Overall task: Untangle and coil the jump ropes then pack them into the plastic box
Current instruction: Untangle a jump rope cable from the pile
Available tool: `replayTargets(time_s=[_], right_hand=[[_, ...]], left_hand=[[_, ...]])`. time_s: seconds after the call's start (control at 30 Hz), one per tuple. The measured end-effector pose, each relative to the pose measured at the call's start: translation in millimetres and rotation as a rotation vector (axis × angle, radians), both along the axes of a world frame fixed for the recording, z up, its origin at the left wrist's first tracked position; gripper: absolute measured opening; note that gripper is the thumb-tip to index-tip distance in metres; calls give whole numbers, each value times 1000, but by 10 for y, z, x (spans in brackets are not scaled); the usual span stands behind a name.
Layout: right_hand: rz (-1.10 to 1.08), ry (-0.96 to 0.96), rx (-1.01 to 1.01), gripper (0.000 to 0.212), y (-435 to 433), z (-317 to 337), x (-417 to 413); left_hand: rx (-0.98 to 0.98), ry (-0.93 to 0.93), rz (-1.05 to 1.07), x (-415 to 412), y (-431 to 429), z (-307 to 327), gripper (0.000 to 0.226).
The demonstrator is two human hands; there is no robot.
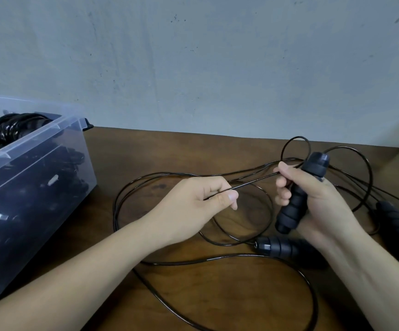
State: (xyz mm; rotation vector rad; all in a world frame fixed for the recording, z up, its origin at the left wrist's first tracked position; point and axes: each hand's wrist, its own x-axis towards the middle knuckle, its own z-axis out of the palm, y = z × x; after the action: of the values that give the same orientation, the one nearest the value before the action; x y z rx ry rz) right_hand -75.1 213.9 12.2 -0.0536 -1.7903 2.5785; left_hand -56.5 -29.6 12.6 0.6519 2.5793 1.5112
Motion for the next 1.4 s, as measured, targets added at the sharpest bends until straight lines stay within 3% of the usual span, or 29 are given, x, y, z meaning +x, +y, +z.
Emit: replayTargets(time_s=[0.17,0.4,0.7,1.0,1.1,1.2,1.4], right_hand=[[122,19,77,29,-99,-46,54],[266,136,204,15,-282,-135,204],[201,116,169,15,-258,-128,172],[5,30,-45,18,-58,-3,14],[68,32,-11,10,-101,-32,42],[178,59,83,30,-181,-84,104],[285,117,208,29,-283,-127,209]], left_hand=[[33,-3,-3,-17,-7,-17,29],[30,4,-52,-5,37,-50,27],[-89,42,-67,19,78,-93,28],[-109,39,-48,24,77,-40,30],[-48,2,-50,24,70,-43,35],[-29,-7,-63,25,78,-65,35],[-44,5,-67,21,91,-106,33]])
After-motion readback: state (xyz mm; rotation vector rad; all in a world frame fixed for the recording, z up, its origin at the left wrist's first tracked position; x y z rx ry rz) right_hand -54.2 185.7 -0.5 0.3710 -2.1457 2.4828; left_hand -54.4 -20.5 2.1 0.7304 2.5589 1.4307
